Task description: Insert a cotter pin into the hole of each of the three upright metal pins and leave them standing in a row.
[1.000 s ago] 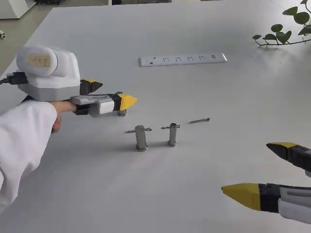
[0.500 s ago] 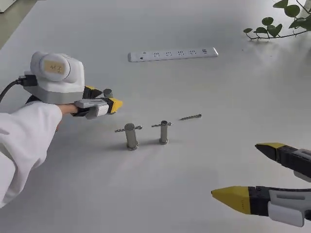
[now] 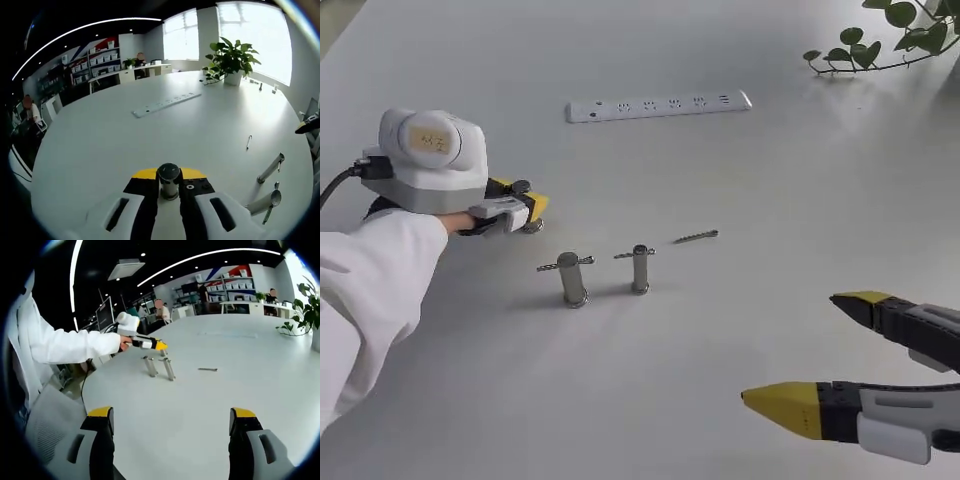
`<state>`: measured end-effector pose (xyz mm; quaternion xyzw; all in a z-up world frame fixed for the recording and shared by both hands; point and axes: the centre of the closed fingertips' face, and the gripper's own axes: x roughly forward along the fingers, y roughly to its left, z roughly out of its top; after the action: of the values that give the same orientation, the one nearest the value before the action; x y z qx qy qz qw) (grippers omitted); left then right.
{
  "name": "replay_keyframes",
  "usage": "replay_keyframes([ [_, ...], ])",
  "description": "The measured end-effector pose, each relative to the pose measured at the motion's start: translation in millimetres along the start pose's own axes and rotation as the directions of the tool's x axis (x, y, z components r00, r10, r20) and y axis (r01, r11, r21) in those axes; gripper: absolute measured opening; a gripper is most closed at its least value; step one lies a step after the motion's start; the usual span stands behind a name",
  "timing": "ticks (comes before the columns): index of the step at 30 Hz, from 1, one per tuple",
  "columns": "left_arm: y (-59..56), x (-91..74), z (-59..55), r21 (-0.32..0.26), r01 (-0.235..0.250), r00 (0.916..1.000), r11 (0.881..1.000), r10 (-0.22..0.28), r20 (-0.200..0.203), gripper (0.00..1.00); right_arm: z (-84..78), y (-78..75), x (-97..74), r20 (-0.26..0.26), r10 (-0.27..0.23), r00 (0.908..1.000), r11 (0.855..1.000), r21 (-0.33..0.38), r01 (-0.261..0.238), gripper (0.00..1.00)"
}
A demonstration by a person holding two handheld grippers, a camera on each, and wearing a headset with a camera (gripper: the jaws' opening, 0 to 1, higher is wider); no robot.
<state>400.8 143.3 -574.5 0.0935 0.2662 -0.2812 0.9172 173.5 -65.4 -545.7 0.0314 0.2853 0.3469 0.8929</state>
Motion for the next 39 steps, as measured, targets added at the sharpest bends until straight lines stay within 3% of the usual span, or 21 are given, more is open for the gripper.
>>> replay_keyframes([
  [14,4.5,0.0,-3.3,-0.022,-0.029,0.9994,0.999,0.029,-0.018,0.12,3.4,-0.3,-0.8,0.007,-0.007,1.0000,1.000,-0.004,0.007,0.94],
  [17,11.5,-7.7,-4.0,0.041,-0.060,0.9974,0.997,0.062,-0.036,0.12,5.3,0.3,-2.6,0.008,-0.003,1.0000,1.000,-0.024,0.003,0.93],
  [20,17.3,-19.3,-0.4,0.075,-0.048,0.9981,0.996,0.051,-0.033,0.12,6.2,0.0,-4.2,0.007,-0.004,1.0000,1.000,-0.028,0.004,0.93],
  [23,33.1,-37.0,6.3,0.056,-0.082,0.9962,0.995,0.084,-0.022,0.12,7.0,1.8,-5.6,0.006,0.002,1.0000,0.999,-0.034,-0.002,0.94],
  [25,46.2,-51.4,11.6,0.005,-0.119,0.9929,0.993,0.119,-0.007,0.12,7.7,2.8,-6.0,0.006,0.004,1.0000,0.999,-0.038,-0.004,0.94],
  [27,55.4,-68.2,14.9,-0.099,-0.131,0.9914,0.986,0.131,-0.009,0.12,8.5,4.1,-6.0,0.007,0.008,0.9999,0.999,-0.041,-0.008,0.94],
  [28,60.6,-78.6,20.3,-0.196,-0.124,0.9914,0.973,0.130,0.017,0.12,8.9,4.8,-6.0,0.006,0.010,0.9999,0.999,-0.044,-0.009,0.94],
  [29,64.4,-86.7,26.5,-0.199,-0.117,0.9904,0.973,0.129,0.049,0.12,9.1,5.5,-6.1,0.005,0.011,0.9999,0.999,-0.046,-0.011,0.93],
  [30,69.5,-98.6,33.6,-0.158,-0.125,0.9867,0.979,0.140,0.083,0.12,9.4,6.2,-6.0,0.003,0.014,0.9999,0.999,-0.048,-0.014,0.93],
  [32,77.8,-118.9,42.8,-0.111,-0.151,0.9800,0.982,0.163,0.114,0.12,10.1,7.5,-6.1,0.003,0.017,0.9998,0.999,-0.050,-0.017,0.93],
  [36,89.2,-153.7,57.1,-0.134,-0.176,0.9681,0.975,0.196,0.156,0.12,12.2,10.8,-6.5,0.004,0.024,0.9997,0.998,-0.063,-0.024,0.92],
  [37,85.6,-164.3,63.0,-0.143,-0.182,0.9634,0.973,0.205,0.172,0.12,12.9,11.3,-6.6,0.007,0.025,0.9997,0.998,-0.064,-0.024,0.92],
  [39,83.3,-178.2,69.9,-0.130,-0.178,0.9634,0.975,0.200,0.179,0.12,14.3,12.5,-6.6,0.010,0.029,0.9995,0.997,-0.067,-0.028,0.92],
])
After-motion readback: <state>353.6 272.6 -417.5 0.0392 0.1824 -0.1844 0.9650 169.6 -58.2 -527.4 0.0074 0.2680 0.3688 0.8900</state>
